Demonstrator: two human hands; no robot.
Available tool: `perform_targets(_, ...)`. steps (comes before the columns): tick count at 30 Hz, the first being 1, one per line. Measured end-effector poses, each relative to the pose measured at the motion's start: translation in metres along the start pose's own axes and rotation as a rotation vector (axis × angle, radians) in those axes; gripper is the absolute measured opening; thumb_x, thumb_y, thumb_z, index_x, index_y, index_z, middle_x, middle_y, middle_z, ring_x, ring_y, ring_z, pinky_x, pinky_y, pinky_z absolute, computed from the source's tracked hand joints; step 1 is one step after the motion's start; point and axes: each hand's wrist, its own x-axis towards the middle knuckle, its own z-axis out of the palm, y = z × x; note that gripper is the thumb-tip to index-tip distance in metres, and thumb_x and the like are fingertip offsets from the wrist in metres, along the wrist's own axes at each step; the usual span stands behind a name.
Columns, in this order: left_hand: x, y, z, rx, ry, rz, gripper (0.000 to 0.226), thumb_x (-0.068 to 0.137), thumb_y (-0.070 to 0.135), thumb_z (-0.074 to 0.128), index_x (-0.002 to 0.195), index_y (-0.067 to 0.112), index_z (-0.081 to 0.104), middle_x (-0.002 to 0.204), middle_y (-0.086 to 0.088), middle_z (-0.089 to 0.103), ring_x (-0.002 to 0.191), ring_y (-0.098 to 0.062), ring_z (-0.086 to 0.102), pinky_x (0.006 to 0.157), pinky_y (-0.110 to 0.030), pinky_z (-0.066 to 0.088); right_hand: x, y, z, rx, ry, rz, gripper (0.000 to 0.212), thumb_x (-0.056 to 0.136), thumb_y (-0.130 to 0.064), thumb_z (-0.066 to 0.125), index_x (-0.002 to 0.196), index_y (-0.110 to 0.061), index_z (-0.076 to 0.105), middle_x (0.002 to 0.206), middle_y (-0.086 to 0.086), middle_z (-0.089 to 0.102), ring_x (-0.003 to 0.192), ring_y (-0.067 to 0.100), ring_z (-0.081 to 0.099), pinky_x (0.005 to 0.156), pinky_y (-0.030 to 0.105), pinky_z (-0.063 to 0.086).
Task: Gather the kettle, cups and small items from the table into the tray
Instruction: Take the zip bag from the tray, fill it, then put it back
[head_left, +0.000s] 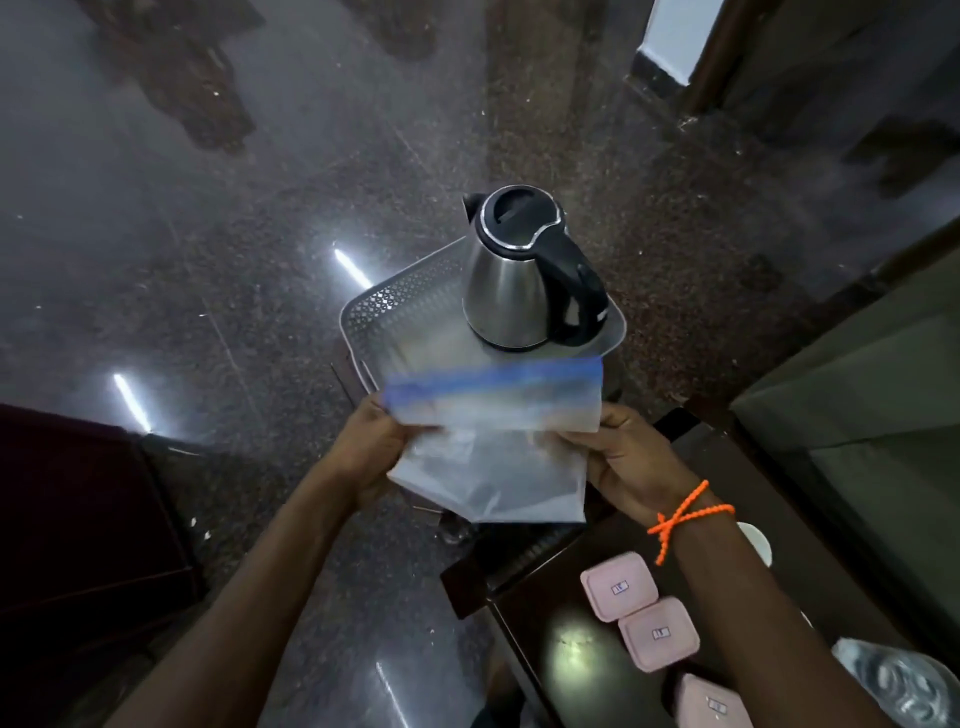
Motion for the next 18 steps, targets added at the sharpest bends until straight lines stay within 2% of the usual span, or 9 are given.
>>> perform_targets(2, 0.004, 0.005, -0.01, -0.071, -0.06, 0.01, 0.027, 0.07, -0.011, 0.057, 0.058, 0.011, 0.067, 0.084, -0.019, 0.07, 0.065, -0.028, 0.068, 0.055, -0.027, 0.058, 0.006, -0.007, 0.006, -0.068, -0.047, -0.024, 0.048, 0.079, 0.024, 0.048, 0.059, -0.008, 0.076, 0.082, 0.014, 0.076, 0.073, 0.023, 0.075, 0.065, 0.029, 0.062)
perform_targets(4, 0.008, 0.008, -0.017, -0.087, -0.045, -0.032, 0.029, 0.075, -0.005, 0.054, 0.058, 0.015, 0.067, 0.075, -0.013, 0.072, 0.057, -0.022, 0.068, 0.052, -0.024, 0.056, 0.012, -0.013, 0.012, -0.126, -0.08, -0.038, 0.051, 0.081, 0.026, 0.046, 0.059, -0.009, 0.075, 0.083, 0.014, 0.075, 0.075, 0.024, 0.074, 0.069, 0.03, 0.063)
perform_targets(6, 0.016, 0.009, -0.023, -0.109, -0.001, -0.093, 0.031, 0.09, 0.002, 0.05, 0.081, 0.017, 0.076, 0.082, -0.01, 0.075, 0.063, -0.019, 0.072, 0.057, -0.025, 0.06, 0.015, -0.018, 0.017, -0.18, -0.089, -0.035, 0.046, 0.085, 0.023, 0.048, 0.073, -0.008, 0.078, 0.089, 0.014, 0.078, 0.083, 0.027, 0.073, 0.079, 0.036, 0.062)
perform_targets(8, 0.028, 0.014, -0.029, -0.207, 0.001, -0.182, 0.031, 0.101, 0.018, 0.045, 0.108, 0.012, 0.075, 0.097, -0.011, 0.076, 0.078, -0.022, 0.075, 0.069, -0.03, 0.063, 0.018, -0.019, 0.021, -0.209, -0.096, -0.014, 0.04, 0.085, 0.023, 0.046, 0.094, -0.001, 0.077, 0.109, 0.029, 0.073, 0.099, 0.034, 0.065, 0.093, 0.046, 0.053)
perform_targets(10, 0.04, 0.023, -0.037, -0.209, -0.012, -0.266, 0.043, 0.101, 0.041, 0.048, 0.119, 0.01, 0.072, 0.105, -0.011, 0.077, 0.088, -0.024, 0.075, 0.075, -0.035, 0.063, 0.021, -0.019, 0.023, -0.166, -0.114, 0.017, 0.04, 0.082, 0.012, 0.047, 0.113, 0.006, 0.071, 0.126, 0.038, 0.062, 0.109, 0.036, 0.058, 0.1, 0.048, 0.043)
perform_targets(11, 0.046, 0.028, -0.041, -0.161, -0.012, -0.285, 0.047, 0.099, 0.047, 0.052, 0.122, 0.012, 0.072, 0.109, -0.01, 0.077, 0.091, -0.024, 0.075, 0.077, -0.038, 0.063, 0.024, -0.017, 0.024, -0.113, -0.109, 0.025, 0.041, 0.081, 0.004, 0.05, 0.118, 0.009, 0.068, 0.128, 0.036, 0.062, 0.11, 0.036, 0.059, 0.1, 0.047, 0.045)
perform_targets(14, 0.066, 0.042, -0.044, -0.002, 0.091, -0.202, 0.032, 0.098, 0.034, 0.062, 0.121, 0.013, 0.071, 0.11, -0.014, 0.069, 0.092, -0.022, 0.066, 0.074, -0.039, 0.06, 0.042, -0.003, 0.036, -0.095, 0.066, -0.047, 0.033, 0.083, -0.007, 0.068, 0.113, 0.007, 0.071, 0.116, 0.025, 0.072, 0.103, 0.029, 0.065, 0.096, 0.043, 0.055)
perform_targets(16, 0.079, 0.051, -0.04, 0.107, 0.284, -0.053, 0.009, 0.1, 0.02, 0.06, 0.101, 0.017, 0.068, 0.094, -0.012, 0.066, 0.079, -0.018, 0.058, 0.063, -0.032, 0.05, 0.059, 0.011, 0.05, -0.248, 0.269, -0.155, 0.025, 0.082, -0.001, 0.077, 0.106, 0.002, 0.075, 0.113, 0.035, 0.07, 0.093, 0.024, 0.062, 0.097, 0.049, 0.053)
perform_targets(18, 0.09, 0.055, -0.042, 0.211, 0.5, 0.095, 0.01, 0.102, 0.017, 0.057, 0.096, 0.016, 0.065, 0.089, -0.01, 0.065, 0.072, -0.016, 0.058, 0.065, -0.03, 0.049, 0.078, 0.024, 0.064, -0.352, 0.403, -0.2, 0.027, 0.078, 0.003, 0.079, 0.104, -0.004, 0.076, 0.111, 0.029, 0.073, 0.09, 0.02, 0.062, 0.098, 0.047, 0.054)
